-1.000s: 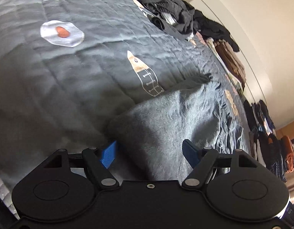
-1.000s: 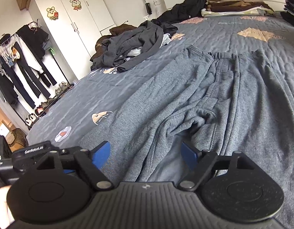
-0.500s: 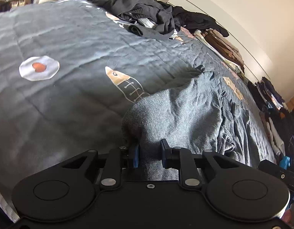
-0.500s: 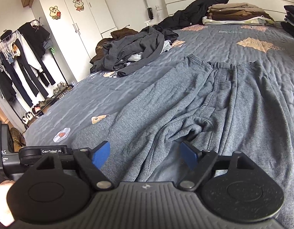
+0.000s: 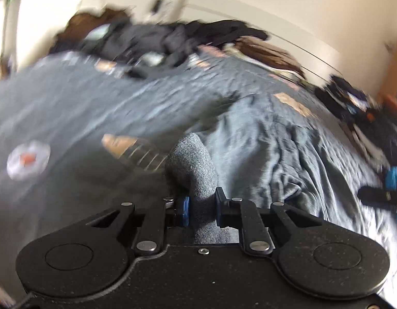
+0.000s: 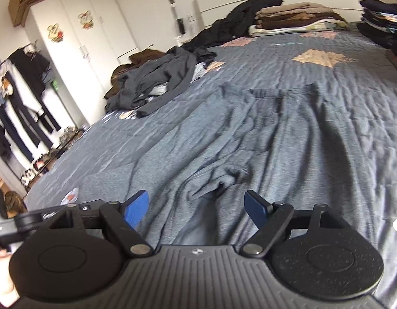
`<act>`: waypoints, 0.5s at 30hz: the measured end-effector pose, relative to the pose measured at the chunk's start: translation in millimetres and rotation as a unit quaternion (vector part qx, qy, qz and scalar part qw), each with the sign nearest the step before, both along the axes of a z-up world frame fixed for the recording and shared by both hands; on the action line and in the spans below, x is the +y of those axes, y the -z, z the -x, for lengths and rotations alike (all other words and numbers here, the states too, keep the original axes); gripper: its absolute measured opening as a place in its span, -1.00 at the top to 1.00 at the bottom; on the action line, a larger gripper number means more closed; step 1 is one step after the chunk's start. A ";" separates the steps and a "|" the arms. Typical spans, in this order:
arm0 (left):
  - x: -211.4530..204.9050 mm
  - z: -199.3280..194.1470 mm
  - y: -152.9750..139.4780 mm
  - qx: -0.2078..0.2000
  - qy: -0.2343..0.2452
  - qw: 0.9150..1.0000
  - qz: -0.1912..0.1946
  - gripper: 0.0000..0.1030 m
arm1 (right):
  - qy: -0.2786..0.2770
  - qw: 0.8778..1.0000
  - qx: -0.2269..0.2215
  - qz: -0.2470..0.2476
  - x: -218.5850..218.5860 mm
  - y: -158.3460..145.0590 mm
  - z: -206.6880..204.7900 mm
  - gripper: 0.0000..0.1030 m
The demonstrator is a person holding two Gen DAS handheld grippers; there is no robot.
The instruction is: Fold clothes
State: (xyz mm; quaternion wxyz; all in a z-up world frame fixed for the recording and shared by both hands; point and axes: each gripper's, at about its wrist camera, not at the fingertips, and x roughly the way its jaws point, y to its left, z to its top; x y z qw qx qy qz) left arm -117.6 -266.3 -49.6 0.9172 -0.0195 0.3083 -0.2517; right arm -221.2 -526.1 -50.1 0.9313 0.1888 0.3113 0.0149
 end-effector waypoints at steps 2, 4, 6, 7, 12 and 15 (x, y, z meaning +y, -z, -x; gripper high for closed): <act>-22.0 13.3 -11.9 -0.039 0.050 0.998 -0.022 0.65 | 0.018 1.000 0.003 -0.008 -14.5 -2.2 4.6 -0.57; -47.5 28.5 -17.4 -0.074 0.104 0.990 -0.052 0.65 | 0.032 0.999 0.004 -0.017 -27.5 -4.4 10.0 -0.57; -74.2 44.8 -16.2 -0.108 0.155 0.978 -0.087 0.65 | 0.039 0.999 0.002 -0.025 -39.5 -7.7 16.3 -0.57; -87.5 53.0 -15.6 -0.125 0.180 0.970 -0.104 0.65 | 0.040 0.999 -0.002 -0.025 -43.9 -9.8 20.2 -0.57; -126.2 82.9 16.3 -0.163 0.254 0.937 -0.176 0.65 | 0.034 0.999 -0.008 -0.017 -60.3 -15.3 35.1 -0.57; -135.3 92.9 33.9 -0.159 0.277 0.926 -0.200 0.63 | 0.025 1.000 0.005 -0.014 -62.9 -8.1 36.0 -0.58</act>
